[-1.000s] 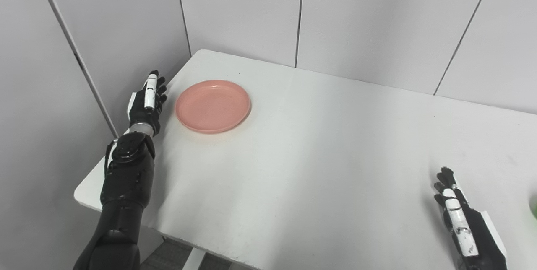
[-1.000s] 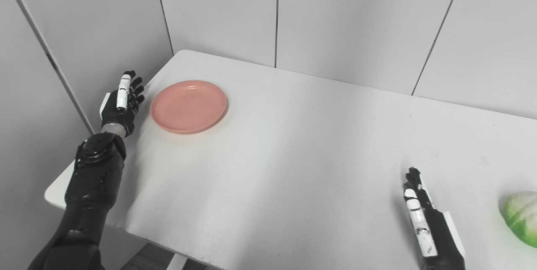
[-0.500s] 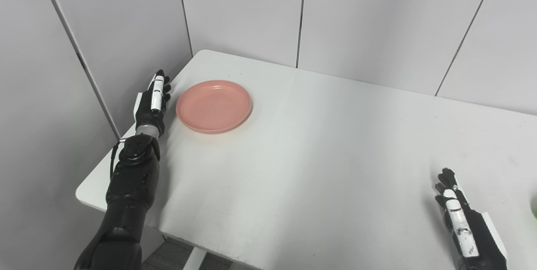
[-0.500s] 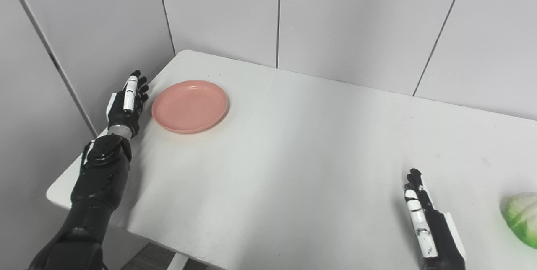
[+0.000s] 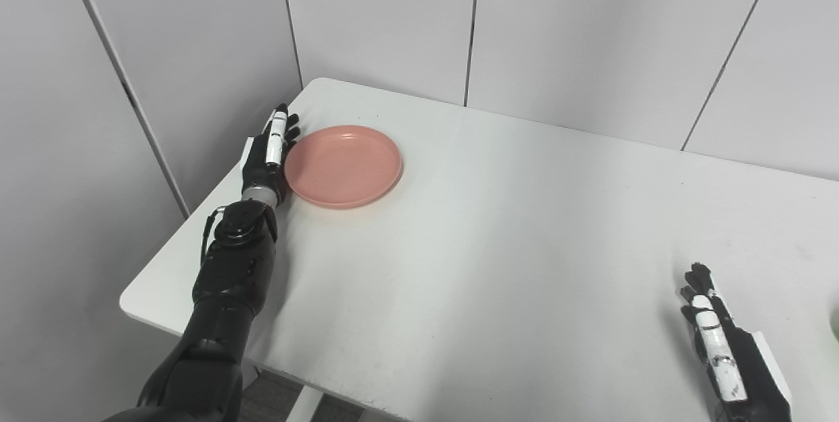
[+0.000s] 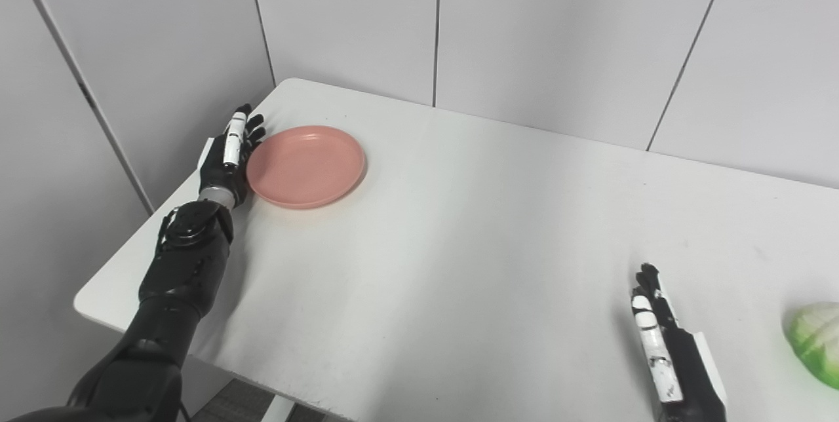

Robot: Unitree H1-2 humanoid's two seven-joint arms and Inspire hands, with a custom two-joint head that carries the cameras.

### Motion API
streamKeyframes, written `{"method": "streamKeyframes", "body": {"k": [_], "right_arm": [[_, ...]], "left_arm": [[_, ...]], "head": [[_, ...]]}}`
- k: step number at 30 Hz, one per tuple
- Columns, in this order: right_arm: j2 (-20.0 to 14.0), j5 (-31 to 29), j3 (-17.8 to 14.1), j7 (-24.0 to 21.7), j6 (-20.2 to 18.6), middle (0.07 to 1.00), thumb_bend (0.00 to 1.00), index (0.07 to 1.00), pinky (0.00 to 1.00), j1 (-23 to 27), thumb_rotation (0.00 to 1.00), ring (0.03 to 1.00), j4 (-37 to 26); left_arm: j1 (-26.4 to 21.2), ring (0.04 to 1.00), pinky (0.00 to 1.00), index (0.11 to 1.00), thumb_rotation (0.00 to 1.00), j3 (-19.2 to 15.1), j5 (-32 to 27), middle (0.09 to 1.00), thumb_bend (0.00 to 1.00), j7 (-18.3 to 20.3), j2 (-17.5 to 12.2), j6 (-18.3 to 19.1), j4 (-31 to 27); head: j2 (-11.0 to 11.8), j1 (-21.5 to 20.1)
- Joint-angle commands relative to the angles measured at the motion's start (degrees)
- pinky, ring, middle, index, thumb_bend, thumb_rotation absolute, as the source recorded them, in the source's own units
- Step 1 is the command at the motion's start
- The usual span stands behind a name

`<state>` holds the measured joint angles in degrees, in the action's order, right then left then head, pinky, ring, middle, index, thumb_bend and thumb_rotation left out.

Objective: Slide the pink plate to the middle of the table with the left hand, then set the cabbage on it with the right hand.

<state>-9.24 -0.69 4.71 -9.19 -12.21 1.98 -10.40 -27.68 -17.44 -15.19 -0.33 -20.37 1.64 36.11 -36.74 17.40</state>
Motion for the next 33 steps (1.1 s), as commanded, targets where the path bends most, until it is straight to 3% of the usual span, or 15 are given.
{"method": "streamKeyframes", "body": {"k": [1,22,33], "right_arm": [[0.38,0.29,0.48,-0.18,-1.9,1.0,0.1,1.0,1.0,-0.02,1.0,1.0,-0.93],[1.15,2.0,1.31,0.09,-2.17,0.99,0.14,0.991,1.0,0.25,1.0,0.991,-0.5],[2.22,2.93,1.79,1.03,-2.55,0.984,0.14,0.984,1.0,0.43,1.0,0.986,-0.31]], "left_arm": [[-1.1,0.952,0.96,0.949,1.0,2.12,-1.0,0.94,0.4,3.66,2.15,4.02,0.01],[1.25,0.955,0.94,0.942,1.0,5.87,-3.45,0.949,0.39,8.78,2.94,10.08,-7.68],[3.59,0.962,0.96,0.956,1.0,8.92,-5.02,0.965,0.37,10.12,6.58,17.07,-18.19]], "head": [[0.04,-0.1],[-1.54,-3.91],[-2.82,-8.13]]}}
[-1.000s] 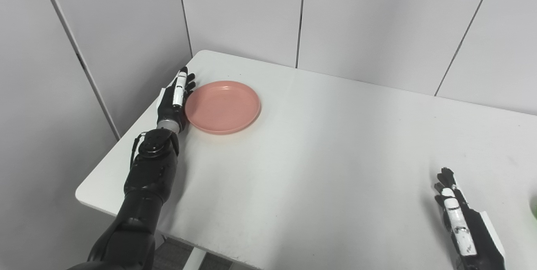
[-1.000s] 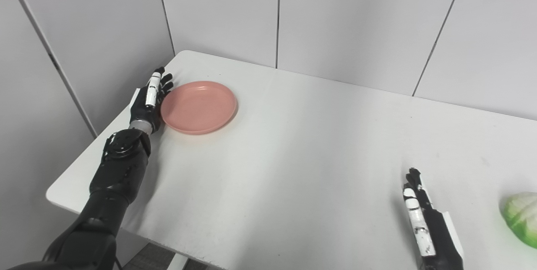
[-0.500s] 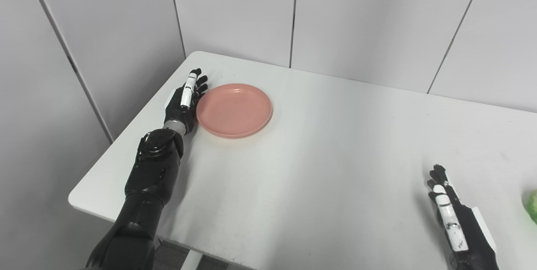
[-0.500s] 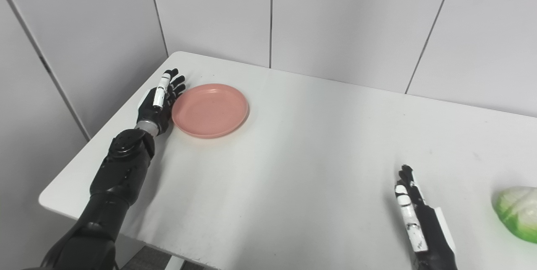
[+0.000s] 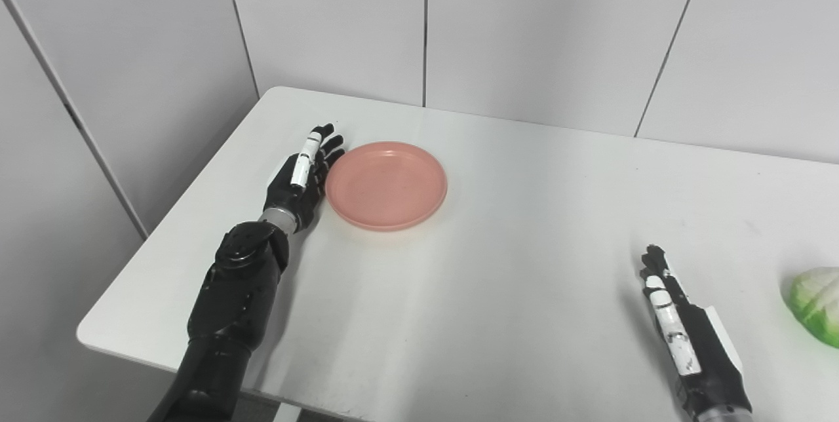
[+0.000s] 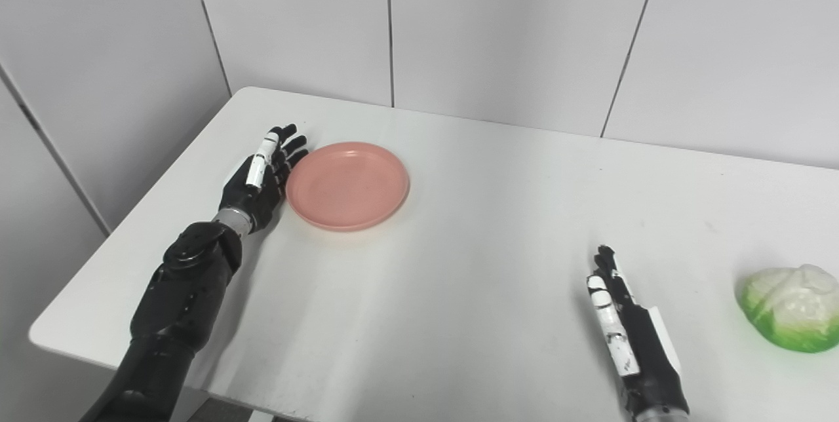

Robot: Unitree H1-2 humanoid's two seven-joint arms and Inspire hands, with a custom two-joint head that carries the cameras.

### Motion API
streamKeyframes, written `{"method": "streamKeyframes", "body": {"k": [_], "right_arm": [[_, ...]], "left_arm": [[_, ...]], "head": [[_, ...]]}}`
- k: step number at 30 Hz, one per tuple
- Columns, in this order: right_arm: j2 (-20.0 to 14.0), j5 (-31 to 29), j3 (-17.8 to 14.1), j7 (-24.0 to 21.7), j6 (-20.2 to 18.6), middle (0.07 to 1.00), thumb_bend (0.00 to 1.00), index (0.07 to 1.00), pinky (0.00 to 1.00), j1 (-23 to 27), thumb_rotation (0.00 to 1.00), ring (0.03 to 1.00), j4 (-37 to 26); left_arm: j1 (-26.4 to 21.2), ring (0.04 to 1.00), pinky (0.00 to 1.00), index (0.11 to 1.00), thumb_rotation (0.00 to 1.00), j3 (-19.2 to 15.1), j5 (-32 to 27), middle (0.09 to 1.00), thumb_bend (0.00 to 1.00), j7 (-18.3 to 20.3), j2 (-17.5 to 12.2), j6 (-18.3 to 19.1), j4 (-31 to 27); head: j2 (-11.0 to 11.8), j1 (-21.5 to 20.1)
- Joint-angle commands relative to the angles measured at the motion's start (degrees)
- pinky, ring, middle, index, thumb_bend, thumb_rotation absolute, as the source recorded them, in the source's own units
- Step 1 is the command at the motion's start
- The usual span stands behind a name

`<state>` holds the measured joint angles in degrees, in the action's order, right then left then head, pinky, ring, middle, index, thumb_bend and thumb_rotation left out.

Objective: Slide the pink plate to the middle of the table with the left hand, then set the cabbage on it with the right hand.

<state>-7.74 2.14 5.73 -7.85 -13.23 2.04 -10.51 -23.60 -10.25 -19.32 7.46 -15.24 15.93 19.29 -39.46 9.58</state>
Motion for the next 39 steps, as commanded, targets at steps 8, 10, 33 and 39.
{"method": "streamKeyframes", "body": {"k": [8,10,33,39], "right_arm": [[1.44,0.68,0.88,-0.28,-1.58,0.981,0.13,0.984,1.0,0.54,1.0,0.981,0.14],[1.48,1.05,1.07,-0.26,-1.71,0.981,0.13,0.984,1.0,0.53,1.0,0.981,0.03],[3.52,3.84,2.35,1.41,-2.69,0.977,0.16,0.981,1.0,0.85,1.0,0.977,0.41],[3.79,4.19,2.56,1.5,-2.44,0.98,0.16,0.98,1.0,0.99,1.0,0.978,0.89]], "left_arm": [[0.05,0.962,0.96,0.953,1.0,4.7,-0.32,0.958,0.35,1.82,5.84,6.26,-6.72],[0.48,0.972,0.97,0.96,1.0,5.38,-0.12,0.969,0.34,1.82,6.83,6.88,-7.89],[5.41,0.999,1.0,0.993,1.0,11.91,-0.8,0.999,0.33,4.91,14.06,6.48,-11.8],[6.53,1.0,1.0,0.999,1.0,12.46,-1.18,1.0,0.36,5.78,14.03,6.32,-12.61]], "head": [[-0.32,-2.2],[-0.39,-2.76],[-1.25,-10.53],[-1.31,-11.33]]}}
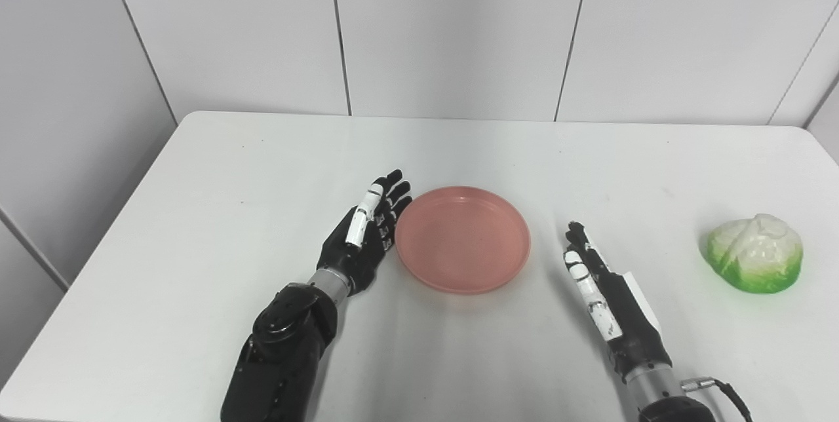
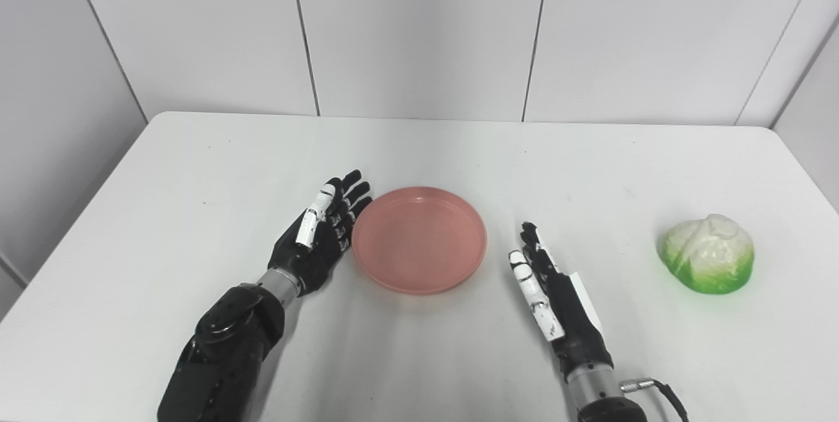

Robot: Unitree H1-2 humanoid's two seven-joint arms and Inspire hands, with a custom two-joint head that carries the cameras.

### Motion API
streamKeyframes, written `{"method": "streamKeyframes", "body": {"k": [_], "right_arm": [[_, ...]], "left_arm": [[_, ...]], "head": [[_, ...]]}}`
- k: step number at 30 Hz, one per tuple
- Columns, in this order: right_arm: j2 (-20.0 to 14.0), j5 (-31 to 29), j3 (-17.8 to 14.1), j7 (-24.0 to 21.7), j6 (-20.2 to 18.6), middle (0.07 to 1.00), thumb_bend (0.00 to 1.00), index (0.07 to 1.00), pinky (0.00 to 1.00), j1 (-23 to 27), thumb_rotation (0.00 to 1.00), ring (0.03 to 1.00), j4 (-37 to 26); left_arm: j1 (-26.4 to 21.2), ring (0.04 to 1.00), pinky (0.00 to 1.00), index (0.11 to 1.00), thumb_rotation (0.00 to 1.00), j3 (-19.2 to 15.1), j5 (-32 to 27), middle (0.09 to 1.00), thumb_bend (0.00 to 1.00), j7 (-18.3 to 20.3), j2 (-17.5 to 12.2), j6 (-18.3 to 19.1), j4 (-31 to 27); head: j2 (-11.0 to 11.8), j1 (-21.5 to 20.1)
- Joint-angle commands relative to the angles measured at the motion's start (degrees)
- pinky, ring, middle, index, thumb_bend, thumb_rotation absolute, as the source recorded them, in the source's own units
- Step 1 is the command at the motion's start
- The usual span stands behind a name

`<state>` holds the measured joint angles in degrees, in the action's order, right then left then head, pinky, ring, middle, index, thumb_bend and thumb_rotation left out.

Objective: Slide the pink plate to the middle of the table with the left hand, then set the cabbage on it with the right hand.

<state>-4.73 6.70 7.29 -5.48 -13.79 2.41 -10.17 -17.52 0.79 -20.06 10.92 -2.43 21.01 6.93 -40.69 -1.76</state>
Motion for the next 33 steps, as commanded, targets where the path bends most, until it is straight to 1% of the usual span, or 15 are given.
{"method": "streamKeyframes", "body": {"k": [1,9,13,16,17,19,20,22,25,26,28,29,30,31,33], "right_arm": [[0.77,-0.32,0.98,-0.87,-1.67,0.981,0.17,0.981,1.0,0.66,1.0,0.978,0.8],[1.23,0.53,0.98,-0.41,-1.78,0.981,0.17,0.984,1.0,0.71,1.0,0.984,0.86],[1.31,0.11,0.1,0.13,-1.43,0.982,0.17,0.981,1.0,0.76,1.0,0.981,1.1],[0.79,1.6,-0.3,1.43,0.73,0.972,0.18,0.974,0.98,0.77,1.0,0.97,0.63],[0.63,2.19,-0.34,1.87,1.31,0.963,0.21,0.967,0.97,0.77,1.0,0.959,0.31],[0.1,4.25,-0.31,3.1,3.16,0.944,0.35,0.949,0.9,0.88,1.0,0.931,-0.98],[-0.58,6.43,-0.11,3.65,2.89,0.938,0.39,0.944,0.88,1.18,1.0,0.924,-2.3],[-1.6,9.79,0.13,4.35,2.18,0.92,0.52,0.923,0.86,1.68,1.0,0.906,-4.08],[-2.33,13.47,-0.19,4.8,0.66,0.897,0.64,0.895,0.85,2.59,0.99,0.887,-7.14],[-2.47,14.59,-0.51,4.91,-0.17,0.895,0.64,0.893,0.85,2.97,0.98,0.885,-8.47],[-3.01,16.73,-1.04,4.92,-1.05,0.876,0.72,0.87,0.81,3.85,0.91,0.86,-10.52],[-3.28,17.44,-1.33,4.7,-1.46,0.87,0.75,0.868,0.79,4.36,0.89,0.848,-11.45],[-3.56,17.65,-1.78,4.4,-1.69,0.865,0.78,0.871,0.78,4.87,0.86,0.839,-12.31],[-3.74,17.8,-2.15,4.06,-1.99,0.863,0.82,0.876,0.78,5.43,0.79,0.836,-13.15],[-4.83,18.07,-2.88,3.2,-2.15,0.872,0.88,0.89,0.79,6.85,0.72,0.851,-15.11]], "left_arm": [[0.65,1.0,1.0,0.999,1.0,1.46,-0.69,1.0,0.36,2.53,1.12,1.25,-0.49],[1.25,1.0,1.0,1.0,1.0,0.93,-1.07,1.0,0.38,3.43,-0.01,0.92,-0.6],[1.63,1.0,1.0,1.0,1.0,0.41,-1.6,1.0,0.37,3.93,-0.09,-0.31,0.0],[2.46,0.999,1.0,0.996,1.0,0.09,-1.25,1.0,0.39,3.8,0.21,-2.22,1.19],[2.72,0.995,0.99,0.989,1.0,-0.04,-1.26,0.995,0.39,3.75,0.41,-2.73,1.47],[3.32,0.987,0.98,0.98,1.0,-0.3,-1.36,0.986,0.4,4.03,0.76,-4.12,2.47],[3.67,0.985,0.98,0.978,1.0,-0.43,-1.4,0.984,0.4,4.13,0.91,-4.65,2.94],[4.05,0.977,0.98,0.966,1.0,-0.63,-1.41,0.975,0.4,4.53,1.09,-5.66,3.88],[4.29,0.976,0.98,0.968,1.0,-0.99,-1.68,0.975,0.4,5.36,1.12,-6.72,5.09],[4.34,0.977,0.98,0.968,1.0,-1.1,-1.83,0.975,0.4,5.63,1.11,-6.97,5.39],[4.43,0.974,0.98,0.971,1.0,-1.12,-1.93,0.975,0.4,6.15,0.93,-7.44,5.78],[4.51,0.972,0.97,0.969,1.0,-1.06,-1.77,0.973,0.4,6.43,0.71,-7.8,5.95],[4.62,0.969,0.97,0.968,1.0,-0.99,-1.68,0.972,0.4,6.76,0.5,-8.08,6.05],[4.69,0.969,0.97,0.966,1.0,-1.03,-1.78,0.972,0.4,7.21,0.2,-8.34,6.29],[4.75,0.97,0.97,0.966,1.0,-1.47,-2.7,0.972,0.41,8.66,-0.42,-8.7,7.12]], "head": [[-0.16,-0.94],[-0.16,-4.05],[-0.06,-5.6],[0.13,-7.27],[0.15,-7.35],[0.29,-7.88],[0.57,-8.49],[0.97,-9.19],[1.41,-10.91],[1.41,-10.91],[1.81,-12.02],[2.25,-13.81],[2.25,-13.81],[2.57,-15.91],[2.38,-17.86]]}}
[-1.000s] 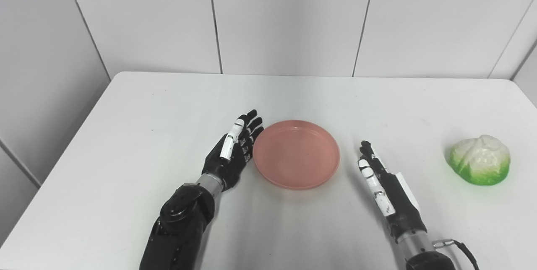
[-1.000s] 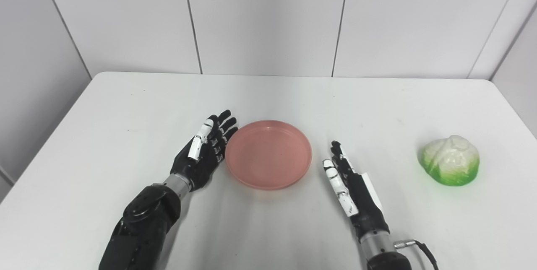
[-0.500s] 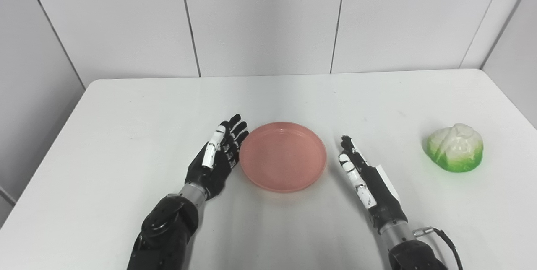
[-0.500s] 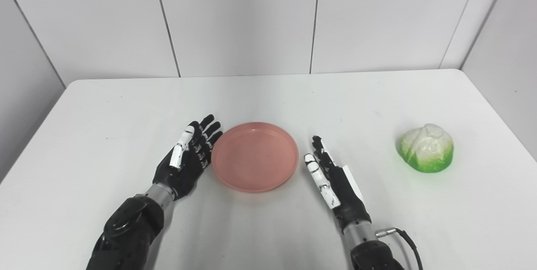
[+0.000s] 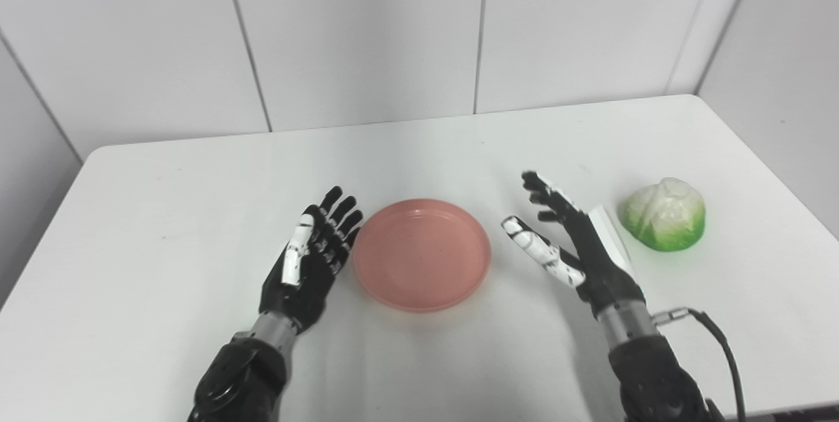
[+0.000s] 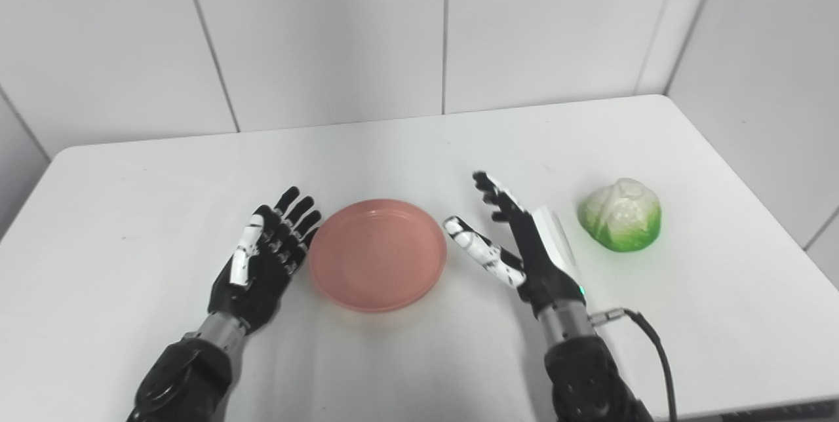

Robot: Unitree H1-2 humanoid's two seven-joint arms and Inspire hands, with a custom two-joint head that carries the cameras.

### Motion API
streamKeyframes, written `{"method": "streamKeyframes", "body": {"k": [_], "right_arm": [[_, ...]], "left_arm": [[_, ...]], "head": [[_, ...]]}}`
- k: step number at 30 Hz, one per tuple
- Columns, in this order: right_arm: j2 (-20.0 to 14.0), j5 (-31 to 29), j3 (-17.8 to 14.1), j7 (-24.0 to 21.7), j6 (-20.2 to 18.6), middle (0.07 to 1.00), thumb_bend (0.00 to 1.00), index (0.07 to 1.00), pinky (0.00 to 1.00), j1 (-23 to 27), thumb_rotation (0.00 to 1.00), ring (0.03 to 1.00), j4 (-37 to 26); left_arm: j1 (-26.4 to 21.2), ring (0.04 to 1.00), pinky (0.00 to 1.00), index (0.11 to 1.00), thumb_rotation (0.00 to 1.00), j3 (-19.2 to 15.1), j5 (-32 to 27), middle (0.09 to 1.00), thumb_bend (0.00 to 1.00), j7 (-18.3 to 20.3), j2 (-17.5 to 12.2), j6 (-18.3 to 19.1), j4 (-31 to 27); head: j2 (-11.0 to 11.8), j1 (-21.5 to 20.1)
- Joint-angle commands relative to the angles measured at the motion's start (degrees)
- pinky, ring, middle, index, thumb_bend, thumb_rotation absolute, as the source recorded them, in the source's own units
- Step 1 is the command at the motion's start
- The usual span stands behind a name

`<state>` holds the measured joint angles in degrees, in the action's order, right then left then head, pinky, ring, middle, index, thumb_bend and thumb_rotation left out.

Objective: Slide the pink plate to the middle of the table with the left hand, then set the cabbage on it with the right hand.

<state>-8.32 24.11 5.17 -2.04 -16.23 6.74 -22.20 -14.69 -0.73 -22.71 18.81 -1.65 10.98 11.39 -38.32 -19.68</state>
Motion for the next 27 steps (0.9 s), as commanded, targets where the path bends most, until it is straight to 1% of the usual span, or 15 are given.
{"method": "streamKeyframes", "body": {"k": [1,2,3,5,7,10,13,17,20,22,24,25,26,27], "right_arm": [[-1.81,1.07,-0.96,-0.64,0.28,0.879,0.92,0.899,0.81,3.2,0.68,0.864,-4.01],[-2.6,1.89,-1.11,-0.98,0.39,0.88,0.92,0.9,0.81,3.78,0.67,0.865,-4.84],[-3.25,2.63,-1.19,-1.32,0.51,0.882,0.94,0.903,0.82,4.28,0.66,0.869,-5.65],[-4.69,3.89,-1.68,-2.33,-0.05,0.896,0.98,0.916,0.84,5.26,0.63,0.885,-7.74],[-6.23,4.86,-2.71,-3.1,-0.43,0.915,1.0,0.931,0.85,6.14,0.6,0.901,-9.66],[-9.26,5.59,-5.47,-4.4,-1.0,0.934,1.0,0.952,0.87,7.04,0.6,0.923,-11.78],[-12.61,7.02,-8.19,-6.61,-2.92,0.978,1.0,0.993,0.91,7.06,0.63,0.963,-13.21],[-15.79,6.54,-12.25,-8.54,-5.53,0.999,1.0,1.0,0.94,5.68,0.59,0.997,-13.73],[-16.66,5.95,-15.15,-8.19,-6.5,1.0,1.0,1.0,0.95,4.52,0.58,1.0,-13.37],[-16.9,6.26,-16.49,-7.53,-6.7,1.0,1.0,1.0,0.95,3.68,0.58,1.0,-12.86],[-17.07,7.08,-17.53,-7.2,-7.19,1.0,1.0,1.0,0.95,2.92,0.6,1.0,-12.45],[-17.21,7.19,-18.07,-7.12,-7.33,1.0,1.0,1.0,0.95,2.58,0.6,1.0,-12.19],[-17.27,6.93,-18.62,-6.98,-7.31,1.0,1.0,1.0,0.95,2.32,0.6,1.0,-11.87],[-17.23,6.41,-19.28,-6.81,-7.18,1.0,1.0,1.0,0.95,2.1,0.6,1.0,-11.42]], "left_arm": [[1.84,0.966,0.96,0.963,1.0,-0.29,-0.46,0.967,0.41,1.47,-1.57,1.12,3.28],[1.74,0.965,0.96,0.962,1.0,-0.6,-0.83,0.966,0.41,2.06,-1.8,0.93,3.86],[1.64,0.966,0.96,0.961,1.0,-0.84,-1.15,0.966,0.42,2.65,-2.14,0.69,4.4],[1.24,0.963,0.96,0.96,1.0,-1.3,-1.61,0.965,0.42,4.25,-2.88,-0.32,6.32],[0.67,0.956,0.94,0.953,1.0,-1.68,-2.17,0.96,0.42,5.94,-3.53,-1.51,8.65],[-0.26,0.941,0.92,0.937,1.0,-2.16,-2.32,0.949,0.43,7.73,-4.09,-3.52,11.96],[-0.93,0.925,0.9,0.922,0.98,-2.63,-2.21,0.934,0.44,8.16,-4.51,-3.84,13.78],[-1.67,0.912,0.88,0.909,0.93,-3.85,-2.58,0.919,0.43,9.07,-5.07,-4.26,15.84],[-2.51,0.898,0.87,0.904,0.92,-4.85,-2.94,0.91,0.43,10.55,-5.69,-4.98,18.59],[-3.07,0.892,0.86,0.903,0.93,-5.42,-3.25,0.907,0.43,11.23,-6.12,-5.3,20.4],[-3.63,0.884,0.85,0.9,0.92,-5.85,-3.48,0.902,0.44,11.88,-6.6,-5.88,22.16],[-3.9,0.881,0.85,0.897,0.91,-6.17,-3.74,0.899,0.44,12.21,-6.72,-5.91,22.88],[-4.15,0.876,0.85,0.892,0.88,-6.51,-4.0,0.895,0.45,12.48,-6.78,-5.87,23.46],[-4.4,0.876,0.85,0.892,0.87,-6.88,-4.21,0.894,0.45,12.72,-6.83,-5.76,24.06]], "head": [[-0.01,-1.81],[-0.01,-1.81],[0.06,-3.28],[0.03,-4.18],[-0.18,-4.42],[-0.29,-4.5],[0.02,-5.34],[0.07,-6.83],[0.13,-7.49],[0.11,-7.9],[0.08,-8.27],[0.08,-8.27],[0.12,-8.48],[0.13,-8.57]]}}
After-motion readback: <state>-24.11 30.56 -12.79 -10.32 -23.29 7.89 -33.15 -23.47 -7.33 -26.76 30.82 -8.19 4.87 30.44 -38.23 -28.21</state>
